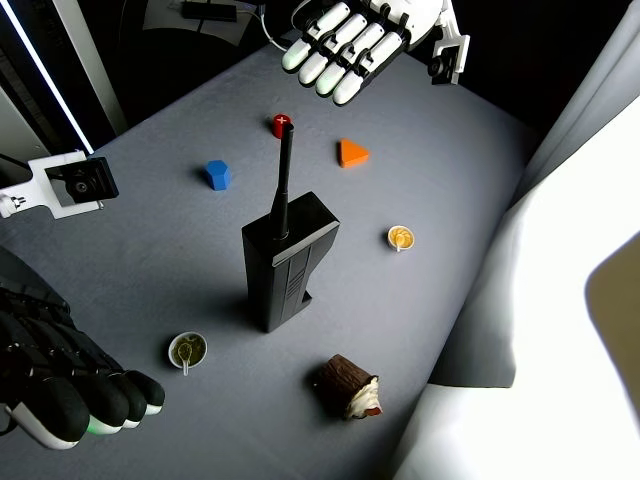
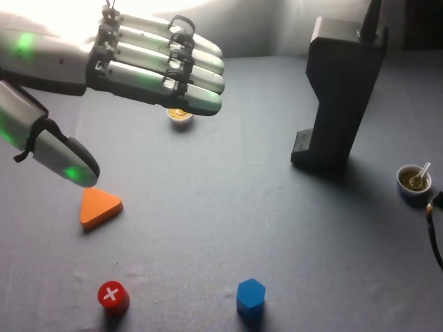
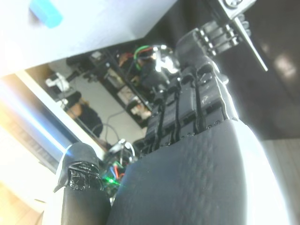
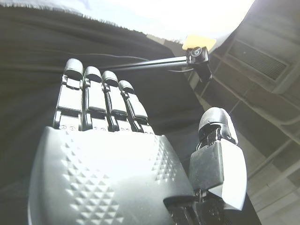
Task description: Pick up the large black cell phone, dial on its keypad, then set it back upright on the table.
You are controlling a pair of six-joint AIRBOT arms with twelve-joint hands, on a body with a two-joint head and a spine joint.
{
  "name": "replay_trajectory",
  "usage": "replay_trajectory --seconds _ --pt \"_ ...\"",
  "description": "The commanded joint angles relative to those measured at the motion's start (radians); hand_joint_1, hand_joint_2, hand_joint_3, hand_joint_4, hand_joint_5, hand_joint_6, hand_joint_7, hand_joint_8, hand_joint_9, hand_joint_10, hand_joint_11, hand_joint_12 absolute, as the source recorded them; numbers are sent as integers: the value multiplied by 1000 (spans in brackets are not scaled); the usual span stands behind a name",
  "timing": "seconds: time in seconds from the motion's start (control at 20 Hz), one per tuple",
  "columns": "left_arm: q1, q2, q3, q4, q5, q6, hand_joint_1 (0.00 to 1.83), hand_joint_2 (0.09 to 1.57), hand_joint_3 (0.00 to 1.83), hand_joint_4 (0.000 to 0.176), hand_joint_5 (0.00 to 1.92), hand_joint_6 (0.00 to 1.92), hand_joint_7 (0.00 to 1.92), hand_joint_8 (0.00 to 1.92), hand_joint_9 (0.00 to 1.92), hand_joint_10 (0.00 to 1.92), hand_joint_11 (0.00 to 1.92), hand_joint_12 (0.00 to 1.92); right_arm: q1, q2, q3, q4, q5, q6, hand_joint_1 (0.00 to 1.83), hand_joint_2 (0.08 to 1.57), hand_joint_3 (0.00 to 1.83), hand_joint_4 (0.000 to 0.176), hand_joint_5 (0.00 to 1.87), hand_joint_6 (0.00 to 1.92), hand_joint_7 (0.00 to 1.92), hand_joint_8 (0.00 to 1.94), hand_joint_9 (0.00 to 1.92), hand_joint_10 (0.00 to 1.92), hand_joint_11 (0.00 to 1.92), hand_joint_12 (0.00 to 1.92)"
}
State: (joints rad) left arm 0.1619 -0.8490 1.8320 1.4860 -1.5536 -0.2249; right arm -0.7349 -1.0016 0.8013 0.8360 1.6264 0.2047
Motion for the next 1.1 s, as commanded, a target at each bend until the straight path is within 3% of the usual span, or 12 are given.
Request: replay_trajectory --seconds 0.0,0.25,0.4,0.45,0.6,0.7,0.95,1.0,1.05 --pt "-33 2 -3 -100 -41 1 0 1185 0 0 68 1 86 3 67 3 0 188 -2 9 9 -57 105 6 0 1022 1 0 0 0 22 1 31 0 0 215" --pt "-35 3 -25 -98 -31 4 0 1200 2 0 58 5 71 8 50 6 0 99 -28 -18 60 -102 96 6 0 1017 0 0 0 0 21 0 32 0 0 205" --pt "-35 3 -38 -92 -31 8 0 1201 0 0 63 0 79 0 66 1 0 169 -31 -36 75 -112 91 6 18 1018 0 0 11 1 43 2 49 2 0 280" --pt "-35 4 -41 -90 -31 8 0 1200 0 0 51 0 60 1 47 1 0 131 -31 -43 81 -116 91 6 44 1014 0 0 14 2 43 2 51 2 0 287" --pt "-38 4 -42 -90 -32 9 1 1196 0 0 92 3 110 5 94 6 0 270 -30 -60 97 -119 90 6 134 996 0 0 0 0 24 1 33 0 0 259" --pt "-37 5 -42 -90 -34 9 0 1193 0 0 62 1 78 1 60 2 0 179 -28 -67 102 -119 89 6 205 988 0 0 0 0 16 0 25 1 0 236" --pt "-37 6 -42 -89 -37 10 0 1204 2 0 69 2 86 2 66 3 0 191 -6 -93 122 -122 77 6 300 986 1 0 0 0 0 0 13 5 0 195" --pt "-38 6 -43 -89 -37 10 23 1201 0 0 120 1 132 2 112 4 0 296 -3 -101 131 -124 76 6 323 976 0 0 0 0 0 0 24 6 0 221" --pt "-38 6 -45 -89 -36 11 4 1200 0 0 77 2 100 5 76 2 0 207 1 -110 143 -127 72 6 368 967 0 0 0 0 0 0 23 4 0 219"
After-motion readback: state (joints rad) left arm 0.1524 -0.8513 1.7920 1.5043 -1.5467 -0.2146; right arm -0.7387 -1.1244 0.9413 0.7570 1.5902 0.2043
